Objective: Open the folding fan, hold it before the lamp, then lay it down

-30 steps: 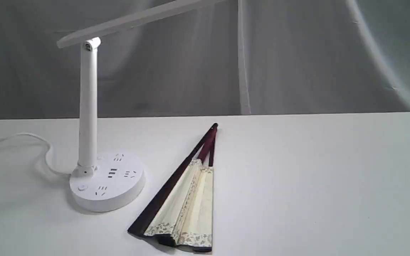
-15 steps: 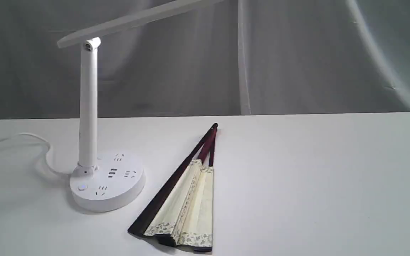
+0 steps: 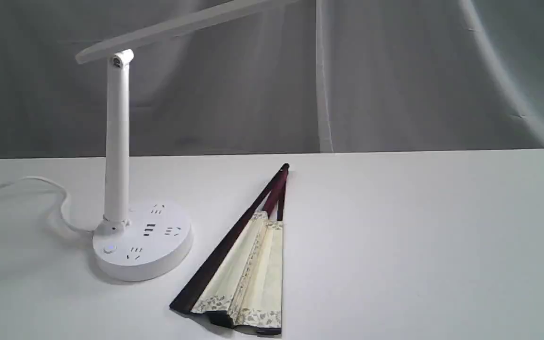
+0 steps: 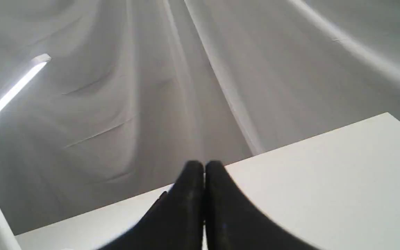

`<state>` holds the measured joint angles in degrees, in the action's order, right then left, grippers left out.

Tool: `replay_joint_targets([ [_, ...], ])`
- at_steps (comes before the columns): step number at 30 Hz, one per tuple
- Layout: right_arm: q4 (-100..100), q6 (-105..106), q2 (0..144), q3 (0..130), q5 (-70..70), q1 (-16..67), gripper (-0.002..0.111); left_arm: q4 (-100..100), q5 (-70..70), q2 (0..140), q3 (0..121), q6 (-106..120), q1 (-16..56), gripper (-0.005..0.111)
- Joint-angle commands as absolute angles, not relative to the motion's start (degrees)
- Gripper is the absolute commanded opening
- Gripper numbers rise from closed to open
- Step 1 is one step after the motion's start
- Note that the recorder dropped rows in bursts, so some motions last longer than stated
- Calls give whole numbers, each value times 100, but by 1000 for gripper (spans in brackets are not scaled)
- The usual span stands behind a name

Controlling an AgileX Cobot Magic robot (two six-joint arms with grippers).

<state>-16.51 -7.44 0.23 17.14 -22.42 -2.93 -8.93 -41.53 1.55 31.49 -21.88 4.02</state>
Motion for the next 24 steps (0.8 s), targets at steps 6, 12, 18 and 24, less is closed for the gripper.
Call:
replay_joint_targets([
  [6, -1563, -618, 893, 2051, -2782, -342, 0, -649, -4216, 1278, 3370, -1972, 398, 4],
  [12, -1550, -340, 2159, 2551, -2825, -342, 0, -649, -4215, 2095, 3810, -1931, 398, 4],
  [18, -1550, 50, 3332, 3129, -2813, -342, 0, -649, -4166, 2956, 4106, -1906, 398, 4],
  [24, -1550, 230, 4369, 3726, -2813, -342, 0, -649, -4123, 3809, 4301, -1729, 398, 4],
])
